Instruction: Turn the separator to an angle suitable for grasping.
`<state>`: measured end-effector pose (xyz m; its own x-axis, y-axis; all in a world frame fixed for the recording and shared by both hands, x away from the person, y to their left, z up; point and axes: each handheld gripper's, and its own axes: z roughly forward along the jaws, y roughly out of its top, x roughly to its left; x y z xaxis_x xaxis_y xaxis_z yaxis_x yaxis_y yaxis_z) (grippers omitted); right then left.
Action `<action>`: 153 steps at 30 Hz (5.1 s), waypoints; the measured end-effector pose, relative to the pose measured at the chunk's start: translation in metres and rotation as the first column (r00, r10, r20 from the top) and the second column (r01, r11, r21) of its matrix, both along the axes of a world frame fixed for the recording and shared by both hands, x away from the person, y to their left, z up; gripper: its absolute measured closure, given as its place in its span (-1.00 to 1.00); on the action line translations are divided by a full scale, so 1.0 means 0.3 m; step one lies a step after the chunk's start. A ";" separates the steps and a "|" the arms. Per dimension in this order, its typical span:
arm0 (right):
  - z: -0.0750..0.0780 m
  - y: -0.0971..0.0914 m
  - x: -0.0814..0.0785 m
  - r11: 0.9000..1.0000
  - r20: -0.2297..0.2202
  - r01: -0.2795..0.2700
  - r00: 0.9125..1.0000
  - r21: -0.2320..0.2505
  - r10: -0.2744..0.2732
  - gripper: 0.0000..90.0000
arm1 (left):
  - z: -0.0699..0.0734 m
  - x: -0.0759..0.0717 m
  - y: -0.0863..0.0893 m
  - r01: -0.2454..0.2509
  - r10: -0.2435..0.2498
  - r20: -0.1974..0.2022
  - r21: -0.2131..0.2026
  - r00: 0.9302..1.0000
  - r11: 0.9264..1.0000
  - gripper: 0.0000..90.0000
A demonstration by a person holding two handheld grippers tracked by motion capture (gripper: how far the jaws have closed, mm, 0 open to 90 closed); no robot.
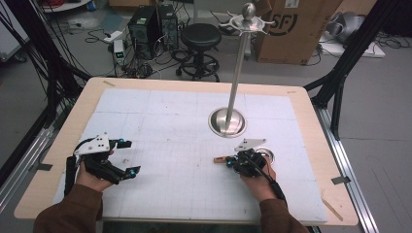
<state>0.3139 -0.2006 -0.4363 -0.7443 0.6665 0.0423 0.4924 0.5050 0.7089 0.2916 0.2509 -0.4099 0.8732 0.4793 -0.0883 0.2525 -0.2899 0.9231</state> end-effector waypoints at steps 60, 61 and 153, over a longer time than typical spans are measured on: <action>0.096 -0.213 0.035 0.978 0.066 0.178 0.980 0.113 -0.186 0.97 | -0.003 -0.002 -0.002 0.008 -0.008 -0.005 -0.002 1.000 1.000 -0.96; 0.088 -0.223 0.044 0.975 0.056 0.191 0.979 0.110 -0.198 0.99 | -0.004 -0.001 -0.002 0.010 -0.010 -0.004 -0.002 1.000 1.000 -0.96; 0.159 -0.213 -0.086 0.971 0.178 0.073 0.977 0.227 -0.115 -0.15 | 0.020 -0.024 0.008 0.030 -0.030 0.016 -0.011 0.999 0.999 -0.96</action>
